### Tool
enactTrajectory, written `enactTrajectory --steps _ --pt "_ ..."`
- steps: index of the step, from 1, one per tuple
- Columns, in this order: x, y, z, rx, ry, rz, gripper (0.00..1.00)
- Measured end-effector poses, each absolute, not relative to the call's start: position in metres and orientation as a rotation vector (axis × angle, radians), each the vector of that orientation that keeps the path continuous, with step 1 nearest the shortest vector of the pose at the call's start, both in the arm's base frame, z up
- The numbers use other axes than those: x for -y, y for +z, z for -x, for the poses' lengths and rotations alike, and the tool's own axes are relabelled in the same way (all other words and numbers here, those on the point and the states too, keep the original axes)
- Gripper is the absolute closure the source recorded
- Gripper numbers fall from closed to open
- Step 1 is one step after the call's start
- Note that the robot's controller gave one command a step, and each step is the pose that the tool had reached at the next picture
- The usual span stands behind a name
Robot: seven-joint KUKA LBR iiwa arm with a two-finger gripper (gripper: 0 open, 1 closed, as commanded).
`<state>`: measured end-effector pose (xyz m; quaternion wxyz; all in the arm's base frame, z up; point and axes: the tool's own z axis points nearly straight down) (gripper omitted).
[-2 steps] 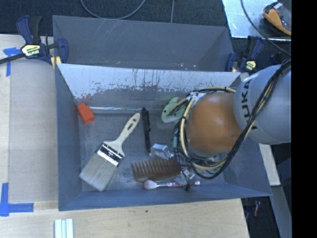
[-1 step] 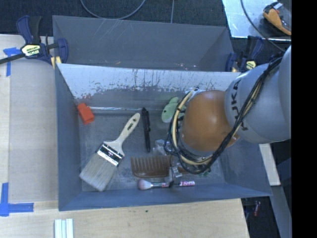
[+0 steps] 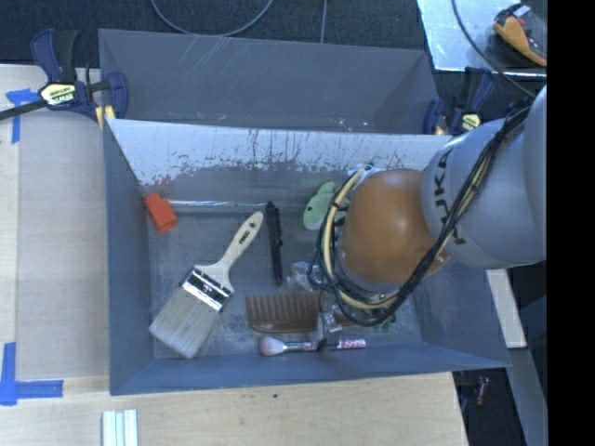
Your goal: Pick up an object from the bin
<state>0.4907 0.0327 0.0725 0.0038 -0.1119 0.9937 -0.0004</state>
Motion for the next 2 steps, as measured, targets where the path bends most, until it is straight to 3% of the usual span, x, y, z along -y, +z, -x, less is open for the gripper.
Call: enactTrajectory --steps 1,2 --pt "-0.033 0.083 -0.49 -3.113 -0.001 0.35 1.0" --pt "-0.032 0.124 -0.488 -3.122 -0.001 0.35 1.0"
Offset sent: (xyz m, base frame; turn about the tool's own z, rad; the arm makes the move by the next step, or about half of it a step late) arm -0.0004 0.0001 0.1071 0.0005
